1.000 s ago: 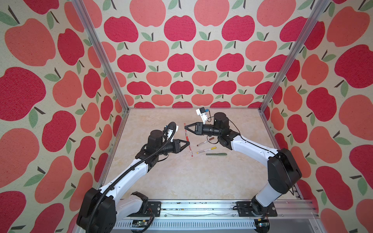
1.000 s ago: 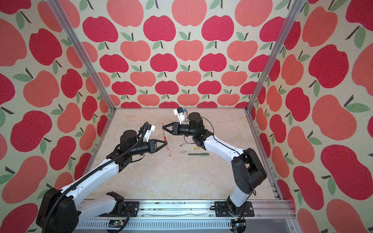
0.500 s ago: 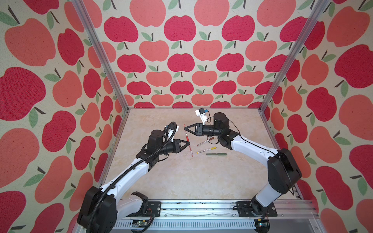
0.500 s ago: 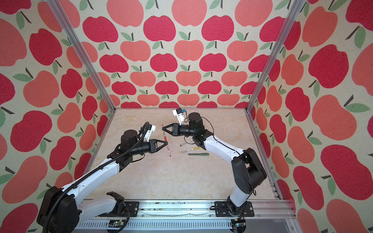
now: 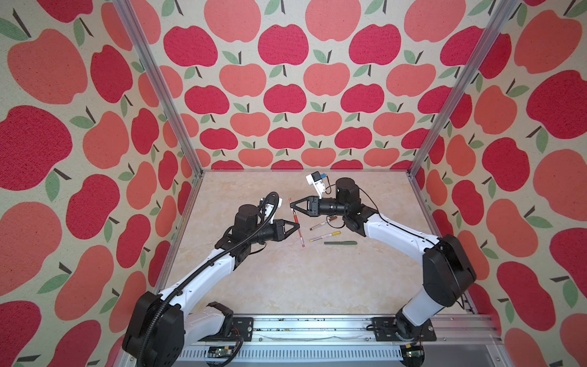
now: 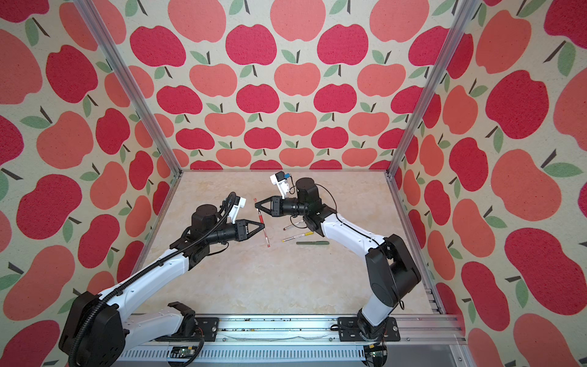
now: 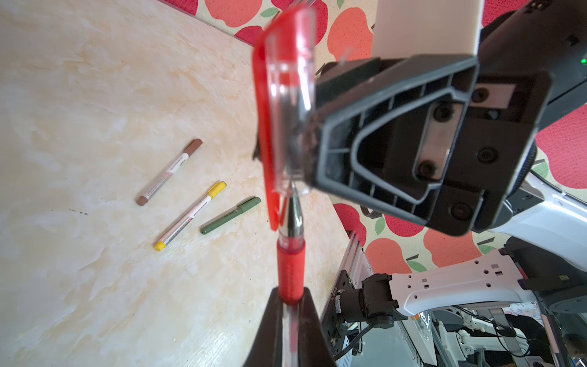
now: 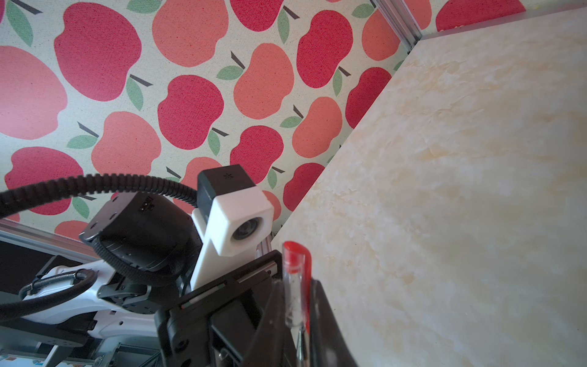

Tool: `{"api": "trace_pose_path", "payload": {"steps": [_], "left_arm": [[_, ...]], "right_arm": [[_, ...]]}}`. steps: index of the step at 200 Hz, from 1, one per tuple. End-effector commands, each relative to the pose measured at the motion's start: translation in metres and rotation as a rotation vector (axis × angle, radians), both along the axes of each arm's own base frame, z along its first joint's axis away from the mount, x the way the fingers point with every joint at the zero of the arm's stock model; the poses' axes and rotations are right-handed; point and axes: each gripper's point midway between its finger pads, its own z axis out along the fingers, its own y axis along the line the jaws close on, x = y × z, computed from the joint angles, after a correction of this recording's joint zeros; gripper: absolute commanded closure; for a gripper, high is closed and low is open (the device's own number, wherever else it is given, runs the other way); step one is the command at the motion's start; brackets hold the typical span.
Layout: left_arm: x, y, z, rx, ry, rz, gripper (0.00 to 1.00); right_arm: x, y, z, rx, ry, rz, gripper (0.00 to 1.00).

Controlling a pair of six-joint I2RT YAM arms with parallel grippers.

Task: Insert the pens into the pen caps
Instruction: 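Align the red cap over the upright pen tip with the right gripper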

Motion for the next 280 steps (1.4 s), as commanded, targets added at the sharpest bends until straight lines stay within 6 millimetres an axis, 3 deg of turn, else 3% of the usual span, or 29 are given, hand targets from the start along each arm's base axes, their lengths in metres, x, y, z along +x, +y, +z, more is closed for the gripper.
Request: {"api": "trace_pose_path", "payload": {"steps": [1, 197, 280], "left_arm": [[0.004, -0.003, 0.014, -0.027, -0.03, 0.0, 1.0], [0.002, -0.002, 0.012, -0.024, -0.028, 0.003, 1.0], [0.003, -0.005, 0.009, -0.027, -0.014, -0.009, 1.0]], "right_arm": [[-0.013, -0.003, 0.009, 0.01, -0.037, 0.034, 0.87], [-0.019, -0.006, 0.017, 0.034, -0.061, 0.046, 0.87], [-0.01, -0.007, 0.027, 0.062, -0.071, 0.015, 0.87]]}}
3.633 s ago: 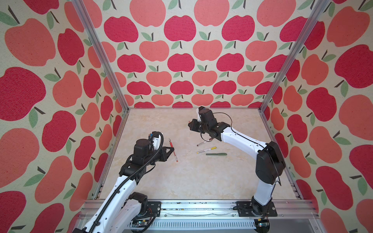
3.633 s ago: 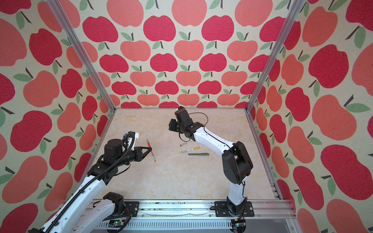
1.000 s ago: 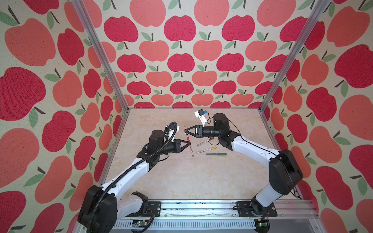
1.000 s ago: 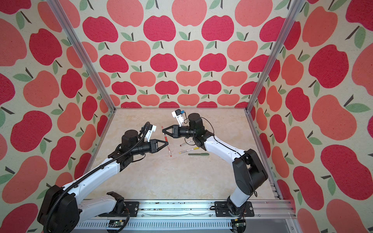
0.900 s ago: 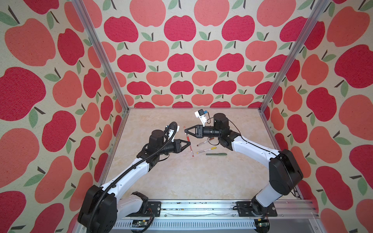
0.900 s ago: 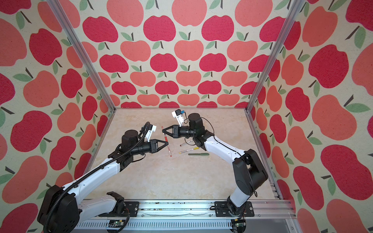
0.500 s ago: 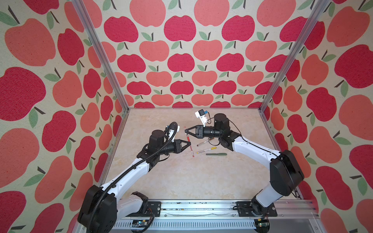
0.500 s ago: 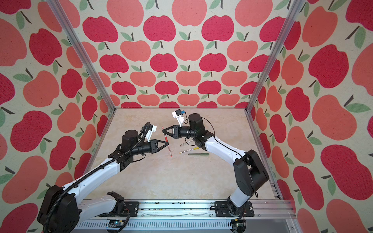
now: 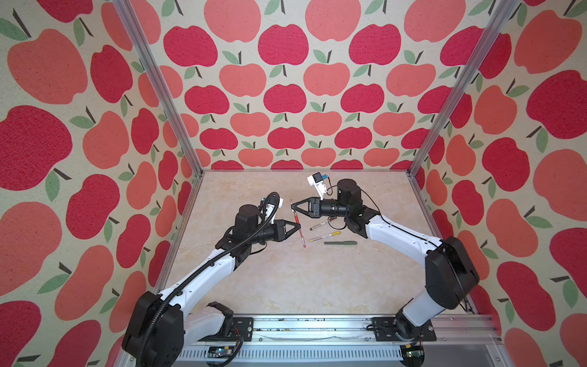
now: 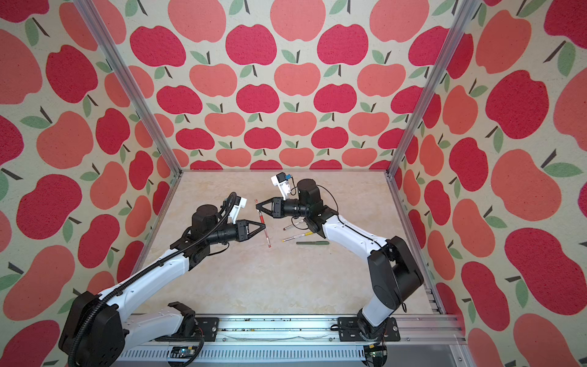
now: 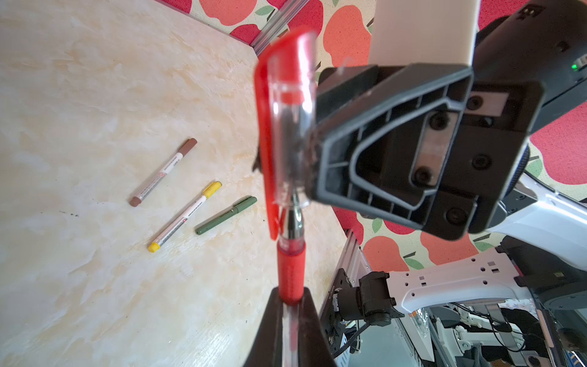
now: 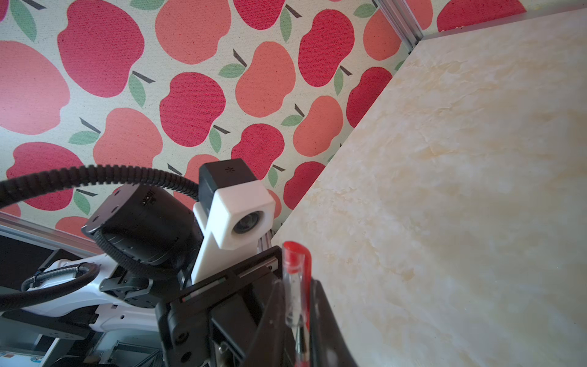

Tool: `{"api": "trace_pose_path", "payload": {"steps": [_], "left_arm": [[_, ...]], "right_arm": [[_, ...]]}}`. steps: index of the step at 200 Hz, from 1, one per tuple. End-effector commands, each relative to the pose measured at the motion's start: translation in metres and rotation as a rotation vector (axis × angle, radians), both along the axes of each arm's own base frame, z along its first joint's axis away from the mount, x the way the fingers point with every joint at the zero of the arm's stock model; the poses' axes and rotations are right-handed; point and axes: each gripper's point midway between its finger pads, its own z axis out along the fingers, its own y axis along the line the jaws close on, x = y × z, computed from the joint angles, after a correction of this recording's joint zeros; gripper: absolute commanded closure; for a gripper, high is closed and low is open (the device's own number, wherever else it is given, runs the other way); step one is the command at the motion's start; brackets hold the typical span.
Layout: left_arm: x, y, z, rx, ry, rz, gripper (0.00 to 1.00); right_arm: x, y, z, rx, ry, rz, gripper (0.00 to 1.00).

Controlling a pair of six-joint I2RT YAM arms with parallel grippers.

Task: Insert the pens into the pen caps
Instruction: 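Align the red cap over the upright pen tip with the right gripper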

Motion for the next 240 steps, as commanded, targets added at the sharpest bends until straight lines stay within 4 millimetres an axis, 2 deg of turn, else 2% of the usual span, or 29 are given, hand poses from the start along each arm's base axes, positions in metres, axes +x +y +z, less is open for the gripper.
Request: {"api": "trace_pose_path", "payload": {"steps": [1, 128, 187, 240], "left_arm": [[0.004, -0.003, 0.008, -0.022, -0.012, -0.002, 1.0], [-0.003, -0.012, 0.004, -0.004, -0.003, -0.05, 1.0], [-0.005, -0.01, 0.007, 0.002, -0.011, -0.048, 1.0], [-0.005, -0.008, 0.009, 0.006, -0.02, -0.041, 1.0]], "right_arm": [[-0.006, -0.003, 0.027, 0.059, -0.061, 0.013, 0.87], [0.002, -0.002, 0.03, 0.059, -0.064, -0.002, 0.88], [0.003, -0.007, 0.016, 0.02, -0.066, -0.01, 0.88], [0.005, -0.01, 0.013, 0.011, -0.071, -0.017, 0.88]]}}
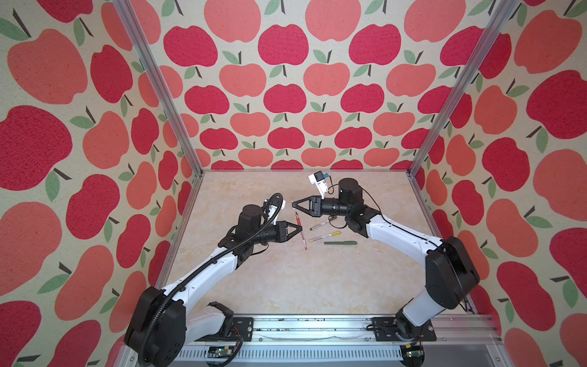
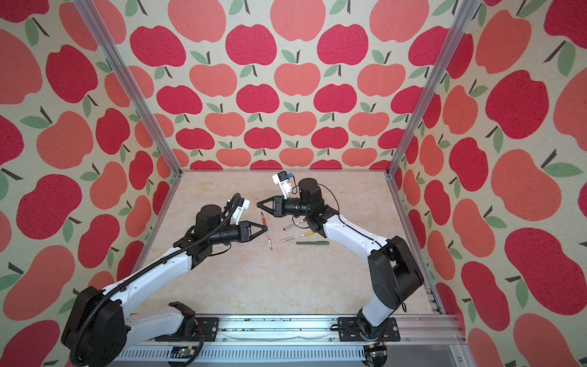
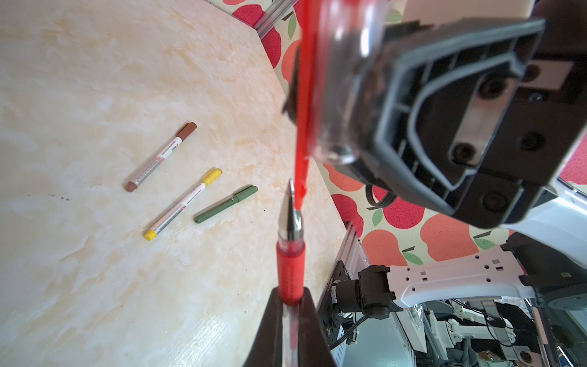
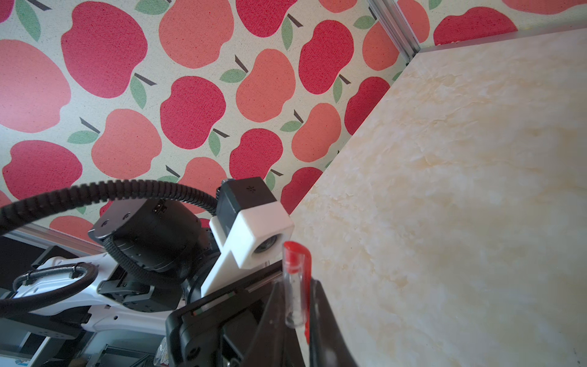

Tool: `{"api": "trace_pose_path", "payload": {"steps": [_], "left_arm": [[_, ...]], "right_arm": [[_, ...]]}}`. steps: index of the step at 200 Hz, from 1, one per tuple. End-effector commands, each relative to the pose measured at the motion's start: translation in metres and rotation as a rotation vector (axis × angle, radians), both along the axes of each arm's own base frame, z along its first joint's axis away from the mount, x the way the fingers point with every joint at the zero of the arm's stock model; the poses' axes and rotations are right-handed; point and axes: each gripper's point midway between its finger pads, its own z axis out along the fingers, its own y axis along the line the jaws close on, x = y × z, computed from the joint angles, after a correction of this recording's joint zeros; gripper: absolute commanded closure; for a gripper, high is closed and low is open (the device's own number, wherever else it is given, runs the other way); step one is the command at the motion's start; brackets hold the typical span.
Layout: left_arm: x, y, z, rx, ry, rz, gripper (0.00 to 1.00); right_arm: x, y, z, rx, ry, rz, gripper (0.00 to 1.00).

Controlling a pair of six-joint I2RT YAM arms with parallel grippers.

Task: Insert the pens into the pen caps
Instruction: 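Align the red cap over the upright pen tip with the right gripper, then push the red cap down onto the pen tip with the right gripper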

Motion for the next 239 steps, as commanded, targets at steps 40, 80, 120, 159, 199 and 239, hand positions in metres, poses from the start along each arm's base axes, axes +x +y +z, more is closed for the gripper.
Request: {"api": "trace_pose_path", "payload": {"steps": [40, 80, 120, 159, 199, 239], "left_arm": [[-0.001, 0.0, 0.021, -0.01, -0.072, -0.013, 1.0], [-0.001, 0.001, 0.022, -0.007, -0.077, -0.011, 1.0], [-0.001, 0.001, 0.021, -0.005, -0.075, -0.008, 1.0], [-0.001, 0.002, 0.021, -0.006, -0.075, -0.001, 1.0], [-0.001, 0.002, 0.02, -0.005, -0.075, -0.002, 1.0], [-0.002, 0.002, 0.021, -0.006, -0.075, -0.001, 1.0]], "right_arm": [[-0.004, -0.005, 0.008, -0.001, -0.033, 0.009, 0.89], [-0.008, -0.008, 0.005, -0.018, -0.038, 0.011, 0.89], [-0.009, -0.009, 0.004, -0.014, -0.035, 0.009, 0.89], [-0.012, -0.01, 0.006, -0.015, -0.037, 0.016, 0.89], [-0.014, -0.009, 0.003, -0.022, -0.03, 0.023, 0.9], [-0.015, -0.008, 0.0, -0.029, -0.028, 0.025, 0.9]]}}
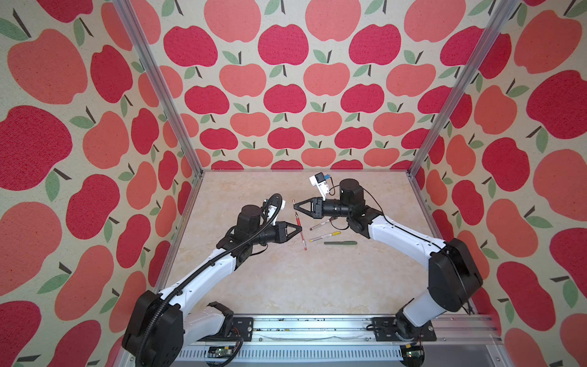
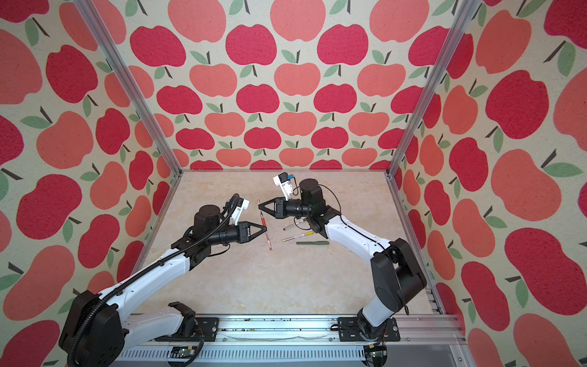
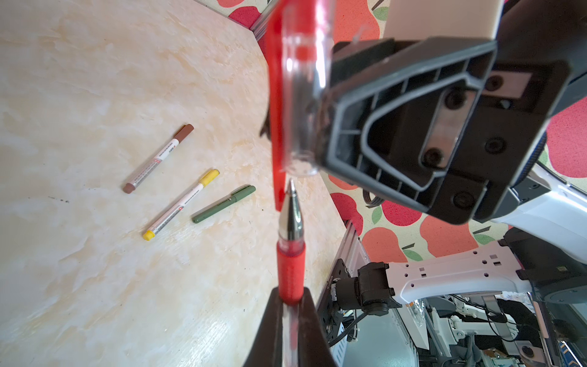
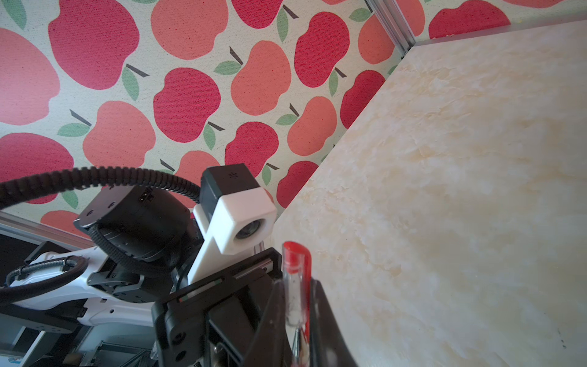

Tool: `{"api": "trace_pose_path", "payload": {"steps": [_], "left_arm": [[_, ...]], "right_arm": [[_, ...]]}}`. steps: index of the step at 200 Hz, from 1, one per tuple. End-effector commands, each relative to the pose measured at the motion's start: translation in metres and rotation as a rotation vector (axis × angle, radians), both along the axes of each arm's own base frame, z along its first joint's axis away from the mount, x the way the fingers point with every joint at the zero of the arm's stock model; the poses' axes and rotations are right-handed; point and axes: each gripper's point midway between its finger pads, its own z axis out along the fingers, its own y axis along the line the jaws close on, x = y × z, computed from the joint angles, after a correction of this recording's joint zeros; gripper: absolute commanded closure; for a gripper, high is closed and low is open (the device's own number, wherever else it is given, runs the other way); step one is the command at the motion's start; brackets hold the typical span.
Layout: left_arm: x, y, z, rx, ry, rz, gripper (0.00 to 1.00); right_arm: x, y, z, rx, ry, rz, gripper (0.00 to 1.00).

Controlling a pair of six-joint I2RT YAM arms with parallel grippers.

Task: Insert the pens into the pen caps
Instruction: 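Push the red cap down onto the pen tip with the right gripper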

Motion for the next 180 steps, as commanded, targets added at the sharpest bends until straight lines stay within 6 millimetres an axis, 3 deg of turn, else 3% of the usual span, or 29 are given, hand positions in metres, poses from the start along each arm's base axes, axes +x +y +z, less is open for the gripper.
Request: {"api": "trace_pose_path", "payload": {"steps": [1, 75, 180], "left_arm": [[0.002, 0.0, 0.016, -0.008, -0.056, 0.002, 1.0], [0.001, 0.0, 0.015, -0.007, -0.055, 0.001, 1.0], [0.0, 0.002, 0.015, -0.007, -0.06, 0.01, 1.0]], "right_arm": [[-0.009, -0.004, 0.004, -0.002, -0.026, 0.02, 0.9], [-0.015, -0.001, -0.002, -0.022, -0.02, 0.033, 0.9], [-0.028, -0.002, 0.008, 0.002, -0.038, 0.07, 0.9]]}}
